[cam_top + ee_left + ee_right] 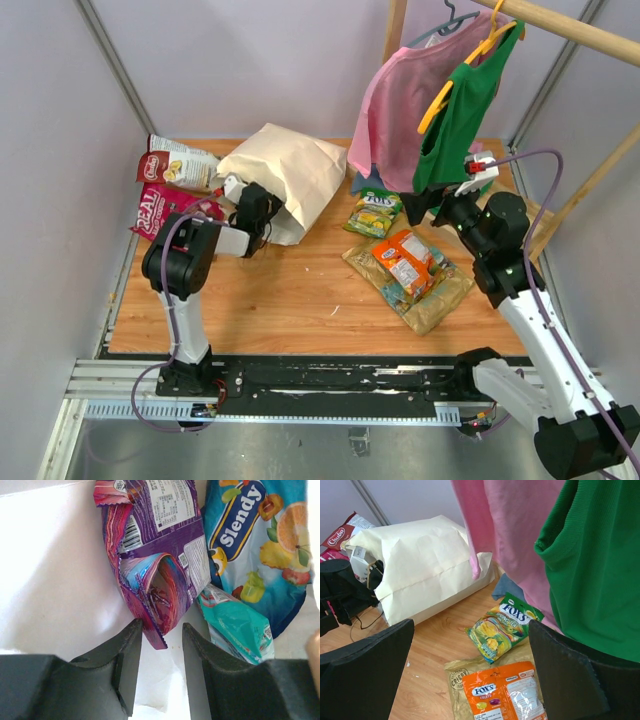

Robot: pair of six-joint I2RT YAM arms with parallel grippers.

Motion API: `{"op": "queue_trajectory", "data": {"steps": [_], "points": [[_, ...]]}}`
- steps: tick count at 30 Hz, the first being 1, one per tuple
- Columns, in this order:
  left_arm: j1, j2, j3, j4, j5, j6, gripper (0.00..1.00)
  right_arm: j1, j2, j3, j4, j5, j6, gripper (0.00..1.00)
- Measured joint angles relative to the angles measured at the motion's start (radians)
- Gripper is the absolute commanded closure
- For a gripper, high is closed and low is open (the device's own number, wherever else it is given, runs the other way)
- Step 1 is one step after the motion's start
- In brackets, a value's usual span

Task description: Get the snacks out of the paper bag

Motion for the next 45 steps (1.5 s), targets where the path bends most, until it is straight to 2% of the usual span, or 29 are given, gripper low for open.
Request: {"op": "queue_trajectory", "data": {"steps": [6,11,16,20,24,26,29,33,34,39,45], "points": [[0.0,-0.059,-0.1,0.025,0.051,0.015,0.45,0.0,-0.007,0.0,0.0,0.0,0.0,0.02],[0.0,-0.235,-0.284,0.023,0.087,0.03,0.23,0.0,-0.005,0.0,0.001,-0.001,0.0,0.02],[0.0,-0.467,-0.448,0.011,0.121,0.054,0.09,0.0,0.018,-0.003,0.012,-0.018,0.008,0.02],[0.0,-0.644,-0.512,-0.04,0.137,0.071,0.05,0.0,0.029,-0.009,0.021,-0.03,0.023,0.02],[0.0,-0.756,-0.517,-0.102,0.137,0.09,0.02,0.0,0.028,-0.012,0.028,-0.043,0.032,0.02],[0.0,-0.781,-0.52,-0.121,0.133,0.098,0.14,0.0,0.027,-0.013,0.029,-0.045,0.035,0.02],[0.003,-0.781,-0.537,-0.138,0.138,0.1,0.55,0.0,0.023,-0.013,0.029,-0.046,0.04,0.02],[0.011,-0.749,-0.575,-0.135,0.169,0.081,0.92,0.0,0.008,-0.013,0.028,-0.046,0.045,0.02],[0.013,-0.737,-0.584,-0.136,0.179,0.078,0.98,0.0,0.002,-0.013,0.028,-0.046,0.045,0.02],[0.029,-0.703,-0.602,-0.121,0.218,0.067,0.99,0.0,-0.018,-0.013,0.029,-0.046,0.045,0.02],[0.059,-0.663,-0.601,-0.006,0.26,0.056,0.99,0.0,-0.02,-0.014,0.028,-0.046,0.046,0.02]]}}
